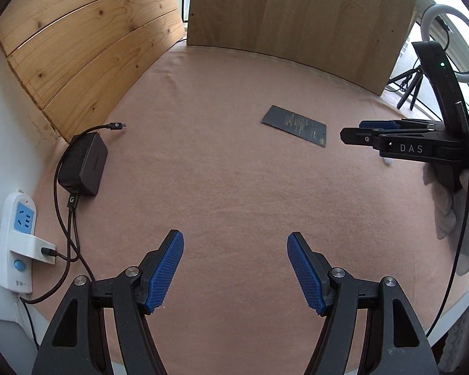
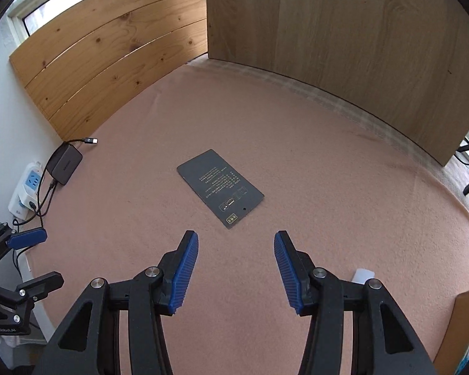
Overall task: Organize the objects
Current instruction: 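Move the right gripper to the dark grey card and close on it, then lift the grey card with the right gripper and drop it into the box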
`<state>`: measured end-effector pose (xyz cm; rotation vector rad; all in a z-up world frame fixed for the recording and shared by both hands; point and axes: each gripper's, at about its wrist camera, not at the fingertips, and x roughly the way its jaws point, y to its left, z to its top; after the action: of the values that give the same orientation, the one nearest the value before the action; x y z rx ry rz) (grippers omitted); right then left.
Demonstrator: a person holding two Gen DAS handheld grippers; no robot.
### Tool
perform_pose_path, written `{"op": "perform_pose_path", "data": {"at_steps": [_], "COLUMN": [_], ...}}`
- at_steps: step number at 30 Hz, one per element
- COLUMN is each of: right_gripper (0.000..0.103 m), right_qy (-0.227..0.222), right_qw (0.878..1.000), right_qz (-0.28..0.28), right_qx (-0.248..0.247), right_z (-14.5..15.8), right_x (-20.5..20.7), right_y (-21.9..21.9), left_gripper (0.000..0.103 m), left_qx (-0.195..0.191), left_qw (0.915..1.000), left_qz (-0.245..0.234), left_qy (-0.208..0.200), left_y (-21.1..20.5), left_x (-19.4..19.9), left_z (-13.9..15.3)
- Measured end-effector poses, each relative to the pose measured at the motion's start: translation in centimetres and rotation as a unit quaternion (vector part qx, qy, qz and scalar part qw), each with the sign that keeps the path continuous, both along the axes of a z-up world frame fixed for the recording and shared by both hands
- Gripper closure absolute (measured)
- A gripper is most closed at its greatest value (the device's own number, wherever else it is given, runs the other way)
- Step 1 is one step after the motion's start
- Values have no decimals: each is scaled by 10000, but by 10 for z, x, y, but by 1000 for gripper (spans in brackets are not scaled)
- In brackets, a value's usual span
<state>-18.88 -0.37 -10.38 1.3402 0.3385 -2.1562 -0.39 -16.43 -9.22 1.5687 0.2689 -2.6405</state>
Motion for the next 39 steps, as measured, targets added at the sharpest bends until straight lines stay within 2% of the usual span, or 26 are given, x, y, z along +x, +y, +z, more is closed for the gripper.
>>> {"op": "perform_pose_path", "data": {"at_steps": [3, 9, 12, 15, 19, 24, 30, 32, 35, 39], "right_gripper": [51, 51, 51, 45, 42, 42, 42, 45, 57, 58], "right_qy": [-156, -362, -390, -567, -657, -939, -553, -459, -476, -392], "right_qw": [9994, 9982, 9979, 9971, 9961, 9924, 9909, 9910, 9925, 9936], "right_qz": [290, 447, 495, 490, 547, 765, 954, 912, 767, 636], "right_qx": [65, 156, 157, 126, 210, 213, 767, 870, 819, 842], "right_z": [-13, -34, -38, -45, -48, -48, -50, -51, -48, -49], "right_x": [-17, -53, -67, -81, -89, -81, -52, -43, -32, -11], "right_y": [-23, -52, -60, -65, -69, -72, -81, -82, -75, -63], "left_gripper": [31, 31, 31, 31, 31, 31, 31, 31, 31, 31], "left_qx": [35, 51, 79, 135, 167, 243, 295, 293, 292, 308], "left_qw": [9999, 9992, 9987, 9982, 9979, 9977, 9980, 9981, 9983, 9985], "left_qz": [133, 392, 491, 574, 622, 623, 551, 533, 508, 440], "left_qy": [-13, -111, -140, -137, -120, -109, -78, -70, -61, -44], "left_y": [-14, -35, -42, -46, -49, -47, -37, -33, -27, -17], "left_x": [6, 14, 17, 18, 18, 16, 14, 13, 13, 11], "left_z": [-2, -7, -10, -11, -10, -11, -8, -7, -6, -5]}}
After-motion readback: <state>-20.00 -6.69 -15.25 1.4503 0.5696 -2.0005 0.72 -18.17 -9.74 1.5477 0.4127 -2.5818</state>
